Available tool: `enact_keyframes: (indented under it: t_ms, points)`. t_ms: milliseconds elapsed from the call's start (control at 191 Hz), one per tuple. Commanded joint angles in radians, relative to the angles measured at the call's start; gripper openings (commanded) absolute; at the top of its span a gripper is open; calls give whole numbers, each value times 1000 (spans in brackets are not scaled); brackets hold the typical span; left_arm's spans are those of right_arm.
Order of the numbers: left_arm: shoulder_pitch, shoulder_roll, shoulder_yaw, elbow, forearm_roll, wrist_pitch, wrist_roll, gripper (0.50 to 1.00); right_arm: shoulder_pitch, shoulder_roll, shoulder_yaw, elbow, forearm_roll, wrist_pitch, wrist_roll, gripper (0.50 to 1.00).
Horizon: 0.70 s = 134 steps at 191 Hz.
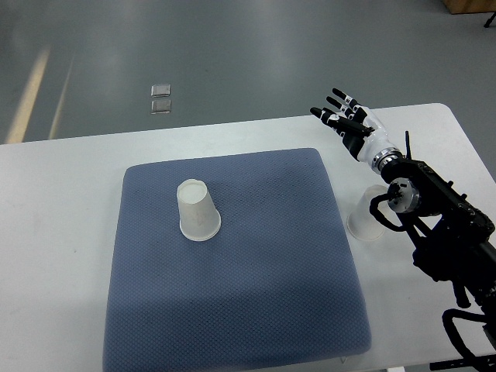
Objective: Stack paper cups
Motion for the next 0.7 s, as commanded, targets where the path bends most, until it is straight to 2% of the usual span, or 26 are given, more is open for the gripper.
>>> enact_keyframes:
  t_ms: [0,157,257,398,508,576,696]
  points:
    - [0,0,0,0,0,0,0,1000,3,-3,0,-1,0,1,0,928]
    - [0,0,0,0,0,0,0,1000,17,-14,-11,-1,-1,16,-2,928]
    - [0,0,0,0,0,0,0,1000,17,-44,-18,0,-6,56,-2,928]
    - [0,0,0,0,0,0,0,1000,9,-110,-26,11,-1,246,2,928]
    - [0,0,0,0,0,0,0,1000,9,-163,-34,51,-1,303,2,926]
    - [0,0,0,0,0,0,0,1000,12,-213,-78,74,-6,320,2,926]
    - [0,0,0,0,0,0,0,1000,31,-382,-271,152,-17,378,18,924]
